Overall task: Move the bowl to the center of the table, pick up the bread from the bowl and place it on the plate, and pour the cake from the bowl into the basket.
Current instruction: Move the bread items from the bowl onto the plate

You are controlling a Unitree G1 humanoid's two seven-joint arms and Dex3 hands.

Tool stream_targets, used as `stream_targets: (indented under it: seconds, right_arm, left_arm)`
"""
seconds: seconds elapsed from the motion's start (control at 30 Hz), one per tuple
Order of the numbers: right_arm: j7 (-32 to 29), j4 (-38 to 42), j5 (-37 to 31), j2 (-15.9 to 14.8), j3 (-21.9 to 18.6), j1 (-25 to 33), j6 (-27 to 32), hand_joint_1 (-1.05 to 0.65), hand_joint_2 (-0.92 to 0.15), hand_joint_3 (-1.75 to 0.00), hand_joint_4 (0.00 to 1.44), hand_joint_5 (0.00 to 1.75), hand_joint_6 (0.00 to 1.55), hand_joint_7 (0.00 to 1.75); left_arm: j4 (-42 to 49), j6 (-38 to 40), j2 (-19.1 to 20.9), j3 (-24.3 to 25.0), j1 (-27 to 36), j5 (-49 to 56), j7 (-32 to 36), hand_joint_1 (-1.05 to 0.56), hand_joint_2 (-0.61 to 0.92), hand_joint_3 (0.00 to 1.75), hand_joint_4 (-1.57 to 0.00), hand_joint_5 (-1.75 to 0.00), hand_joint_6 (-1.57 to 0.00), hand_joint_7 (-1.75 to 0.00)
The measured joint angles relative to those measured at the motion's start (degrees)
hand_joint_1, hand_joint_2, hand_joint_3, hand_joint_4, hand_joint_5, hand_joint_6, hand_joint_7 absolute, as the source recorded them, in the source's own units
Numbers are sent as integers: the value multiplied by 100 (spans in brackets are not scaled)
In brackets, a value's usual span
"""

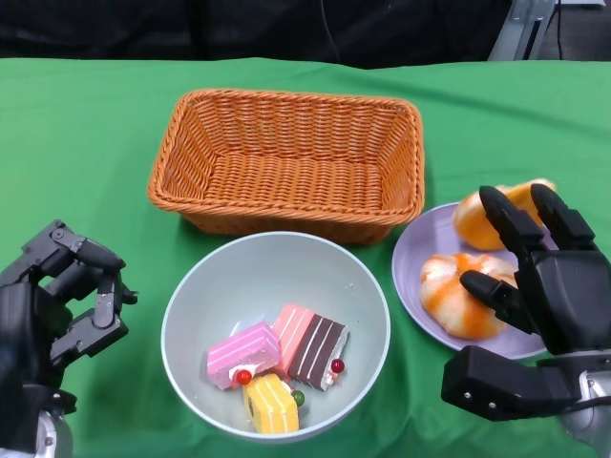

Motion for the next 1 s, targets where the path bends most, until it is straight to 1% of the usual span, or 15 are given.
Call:
stream_targets:
  seconds: [0.3, 0.47, 1.0]
  right_arm:
    - [197, -513, -2, 1, -23, 269, 21, -79, -92, -31, 10, 0, 30, 1]
    - [312, -668, -3, 1, -29, 364, 72, -79, -92, -30, 12, 1, 32, 2]
    - [337, -899, -57, 2, -18, 418, 170, -78, -92, -30, 21, 5, 36, 2]
  left_arm:
    - [23, -1, 7, 3, -8, -11, -46, -1, 54, 116, -80, -163, -80, -141]
    - [70, -1, 25, 16, -18, -16, -76, -1, 55, 116, -80, -163, -79, -141]
    - [112, -68, 42, 17, -32, -3, -37, -1, 54, 116, -81, -161, -80, -141]
